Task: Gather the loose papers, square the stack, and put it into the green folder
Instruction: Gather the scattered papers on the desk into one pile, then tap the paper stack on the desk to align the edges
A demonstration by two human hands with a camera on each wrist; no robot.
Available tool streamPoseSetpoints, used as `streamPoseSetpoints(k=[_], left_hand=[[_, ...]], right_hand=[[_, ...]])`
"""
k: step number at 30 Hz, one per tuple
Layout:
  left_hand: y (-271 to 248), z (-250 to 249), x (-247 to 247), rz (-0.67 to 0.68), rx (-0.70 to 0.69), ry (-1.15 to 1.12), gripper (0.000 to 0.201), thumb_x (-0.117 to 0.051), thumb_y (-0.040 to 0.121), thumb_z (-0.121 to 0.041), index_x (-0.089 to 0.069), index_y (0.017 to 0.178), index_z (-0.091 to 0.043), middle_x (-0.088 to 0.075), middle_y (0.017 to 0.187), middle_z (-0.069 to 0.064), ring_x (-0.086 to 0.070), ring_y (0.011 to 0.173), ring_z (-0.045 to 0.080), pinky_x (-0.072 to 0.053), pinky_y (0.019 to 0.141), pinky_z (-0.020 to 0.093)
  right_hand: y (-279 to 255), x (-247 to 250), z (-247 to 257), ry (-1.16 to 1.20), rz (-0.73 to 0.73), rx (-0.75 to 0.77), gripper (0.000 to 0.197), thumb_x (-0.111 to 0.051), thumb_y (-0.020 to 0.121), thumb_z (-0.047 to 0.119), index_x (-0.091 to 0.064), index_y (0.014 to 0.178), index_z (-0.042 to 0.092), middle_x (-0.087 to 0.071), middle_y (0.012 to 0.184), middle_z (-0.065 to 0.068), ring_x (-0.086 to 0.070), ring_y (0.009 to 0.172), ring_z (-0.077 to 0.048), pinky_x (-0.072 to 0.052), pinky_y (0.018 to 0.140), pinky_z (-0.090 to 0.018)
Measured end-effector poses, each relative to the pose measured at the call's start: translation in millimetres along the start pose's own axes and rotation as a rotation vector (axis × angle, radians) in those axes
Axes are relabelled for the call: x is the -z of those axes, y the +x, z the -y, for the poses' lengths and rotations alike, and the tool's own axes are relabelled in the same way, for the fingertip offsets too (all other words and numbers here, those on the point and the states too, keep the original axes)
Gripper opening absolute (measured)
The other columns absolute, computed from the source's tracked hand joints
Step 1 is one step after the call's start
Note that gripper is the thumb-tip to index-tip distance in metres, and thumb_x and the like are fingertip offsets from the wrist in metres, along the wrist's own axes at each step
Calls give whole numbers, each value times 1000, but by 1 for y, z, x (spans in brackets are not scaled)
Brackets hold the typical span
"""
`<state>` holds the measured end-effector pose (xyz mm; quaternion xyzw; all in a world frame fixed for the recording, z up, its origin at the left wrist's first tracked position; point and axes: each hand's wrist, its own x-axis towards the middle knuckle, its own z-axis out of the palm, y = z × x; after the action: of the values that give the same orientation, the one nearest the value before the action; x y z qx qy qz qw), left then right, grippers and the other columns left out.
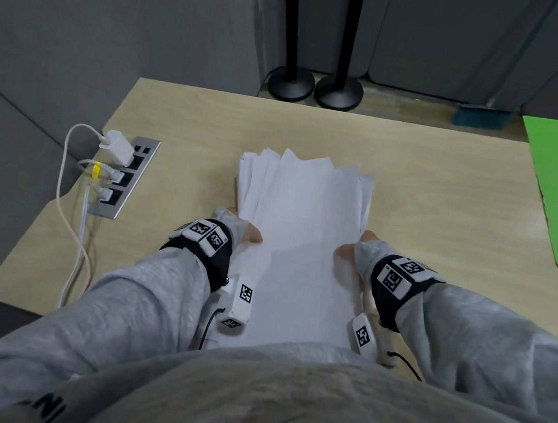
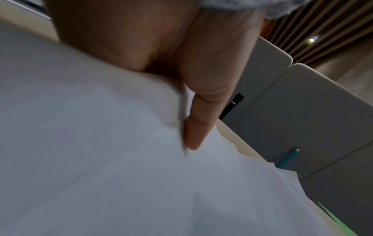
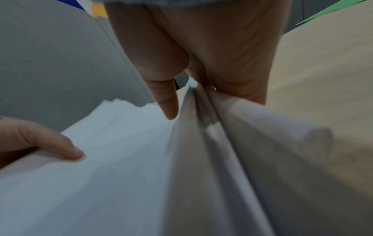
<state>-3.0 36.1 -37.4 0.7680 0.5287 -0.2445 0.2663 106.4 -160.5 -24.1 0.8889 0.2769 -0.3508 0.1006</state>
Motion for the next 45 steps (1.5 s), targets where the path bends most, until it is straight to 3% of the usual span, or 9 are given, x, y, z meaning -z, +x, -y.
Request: streamPoseSetpoints(k=[6, 9, 15, 20, 23, 29, 33, 40, 45], left_hand=[[-2, 0, 18, -6, 8, 95, 91, -64, 63, -72, -42, 135, -21, -42, 136, 6, -37, 128, 27, -34, 103, 25], [2, 2, 35, -14, -110, 6, 93, -59, 42, -85, -53, 116, -30, -53, 129, 1, -46, 118, 30, -37, 103, 30], [-19, 8, 76, -17, -502, -746, 73, -86, 33, -45, -70, 95, -10, -71, 100, 16, -64, 102, 38, -44, 101, 53], [-53, -10, 100, -174, -648, -936, 29, -86, 55, -21, -67, 77, -22, -72, 65, -16, -66, 83, 20, -47, 95, 38], [-71, -19, 109, -283, -641, -995, 17, -78, 73, -13, -64, 75, -23, -70, 68, -12, -66, 77, 17, -51, 94, 41], [-97, -26, 119, -462, -678, -1039, 23, -80, 69, -33, -62, 78, -21, -65, 73, -7, -64, 67, 12, -52, 65, 19], [-101, -22, 107, -399, -722, -1039, 46, -85, 58, -31, -64, 98, -18, -71, 88, -6, -69, 83, 9, -56, 79, 27], [-115, -26, 99, -420, -652, -980, 21, -72, 81, -26, -53, 73, -22, -51, 62, -10, -50, 40, -8, -33, 35, 2], [-110, -16, 112, -535, -716, -1022, 20, -74, 78, -19, -56, 84, -23, -57, 71, -15, -56, 48, -16, -39, 45, -2]], right_hand=[[-3, 5, -5, 367, -44, -68, 59, -39, 98, 6, -19, 148, 30, -54, 95, -1, -52, 71, -11, -46, 65, -18], [-4, 8, -15, 375, -14, -17, 67, -48, 96, 14, -13, 149, 32, -51, 127, -10, -59, 107, -24, -48, 87, -25], [17, 18, -49, 1233, -220, 74, 100, -88, 37, 59, -49, 115, 9, -66, 94, -19, -66, 88, -33, -54, 85, -47], [-27, 72, -35, 1303, -407, 198, 68, -85, 49, 50, -68, 107, 19, -73, 96, 3, -68, 91, -18, -53, 89, -33], [-46, 99, -26, 1315, -564, 209, 63, -80, 67, 42, -60, 118, 13, -63, 101, 0, -63, 99, -22, -48, 90, -29], [-82, 129, -14, 1307, -825, 265, 50, -72, 77, 43, -61, 117, 14, -59, 92, 4, -56, 84, -18, -41, 80, -21], [-81, 118, -9, 1266, -767, 289, 49, -76, 77, 32, -59, 119, 13, -59, 91, 8, -57, 84, -11, -45, 70, -12], [-78, 109, 1, 1325, -826, 248, 47, -67, 86, 29, -53, 129, 15, -57, 102, 5, -54, 94, -13, -41, 83, -18], [-86, 112, -3, 1527, -928, 446, 33, -75, 78, 20, -57, 104, 28, -66, 91, 16, -66, 78, 9, -52, 70, -11]])
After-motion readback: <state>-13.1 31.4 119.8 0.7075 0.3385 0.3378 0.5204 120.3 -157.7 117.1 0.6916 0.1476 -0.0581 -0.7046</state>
